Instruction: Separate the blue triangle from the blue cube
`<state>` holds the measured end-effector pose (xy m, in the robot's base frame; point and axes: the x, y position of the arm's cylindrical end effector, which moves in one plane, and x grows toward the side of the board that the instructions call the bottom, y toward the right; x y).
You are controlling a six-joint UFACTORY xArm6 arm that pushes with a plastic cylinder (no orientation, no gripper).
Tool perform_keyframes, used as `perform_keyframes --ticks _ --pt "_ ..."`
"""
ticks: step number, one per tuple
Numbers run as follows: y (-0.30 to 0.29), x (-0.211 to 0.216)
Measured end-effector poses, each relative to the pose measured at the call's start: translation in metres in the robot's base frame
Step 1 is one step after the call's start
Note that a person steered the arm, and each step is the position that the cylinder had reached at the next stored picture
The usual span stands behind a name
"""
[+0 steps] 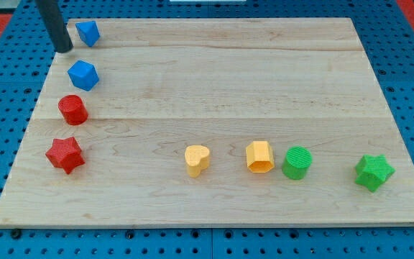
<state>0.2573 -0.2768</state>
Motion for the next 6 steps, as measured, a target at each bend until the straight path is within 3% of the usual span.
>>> perform_keyframes --ticks 1,6 --pt "-0.02 -0.04" --pt "0.056 0.017"
